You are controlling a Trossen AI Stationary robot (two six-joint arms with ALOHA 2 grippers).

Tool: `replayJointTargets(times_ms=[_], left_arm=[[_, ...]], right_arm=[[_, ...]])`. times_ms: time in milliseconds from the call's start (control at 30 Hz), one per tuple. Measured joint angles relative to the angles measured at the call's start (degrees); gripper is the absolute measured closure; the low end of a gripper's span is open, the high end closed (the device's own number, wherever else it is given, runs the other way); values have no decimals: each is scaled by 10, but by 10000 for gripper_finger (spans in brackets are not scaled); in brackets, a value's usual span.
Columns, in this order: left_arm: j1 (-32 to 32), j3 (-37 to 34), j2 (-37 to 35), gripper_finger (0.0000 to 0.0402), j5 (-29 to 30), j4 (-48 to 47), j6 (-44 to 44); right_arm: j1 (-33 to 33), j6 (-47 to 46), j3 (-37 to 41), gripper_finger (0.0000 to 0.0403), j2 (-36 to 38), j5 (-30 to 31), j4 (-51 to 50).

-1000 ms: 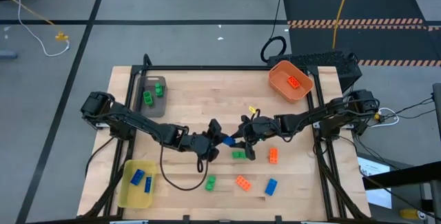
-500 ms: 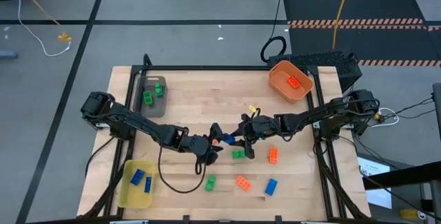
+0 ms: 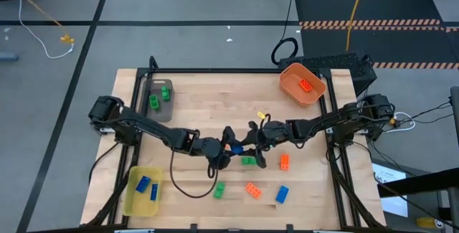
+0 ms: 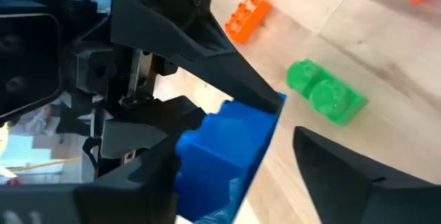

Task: Sort & place blocks by color
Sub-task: Put the blue game piece into the yellow bin

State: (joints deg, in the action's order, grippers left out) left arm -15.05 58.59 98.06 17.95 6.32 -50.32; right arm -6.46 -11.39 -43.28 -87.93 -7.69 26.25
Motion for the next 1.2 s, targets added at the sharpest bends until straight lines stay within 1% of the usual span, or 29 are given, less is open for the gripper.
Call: replayJointTargets(times_ms=[100,233,400,533,600,667,733,800,900,1000,1100,1200], left_arm=[[-2,0,26,189,5,22,-7],[-5,1,39,241,19,35,-6],[-9,0,35,303,47,30,-14],[-9,0,35,306,55,23,-13],[-11,0,35,306,66,21,-6],[-18,0,32,306,90,17,1],[-27,0,21,306,114,0,6],[-35,-1,7,306,124,-22,18],[-52,-2,-20,306,131,-61,71],[-67,-2,-53,306,137,-117,163],[-85,-1,-87,306,135,-193,276],[-110,0,-117,306,134,-275,377]], right_arm=[[0,-1,2,275,-1,0,-21],[-1,2,1,275,0,12,-53],[2,1,7,275,1,11,-35],[2,4,8,274,0,11,-29],[2,7,8,266,0,15,-29],[2,8,8,253,0,22,-27],[2,10,7,234,0,44,-20],[1,14,7,213,2,66,-20],[-2,15,8,181,2,81,-16],[-2,19,8,154,2,93,-16],[-1,21,11,137,-1,100,-34],[-1,21,10,131,2,98,-38]])
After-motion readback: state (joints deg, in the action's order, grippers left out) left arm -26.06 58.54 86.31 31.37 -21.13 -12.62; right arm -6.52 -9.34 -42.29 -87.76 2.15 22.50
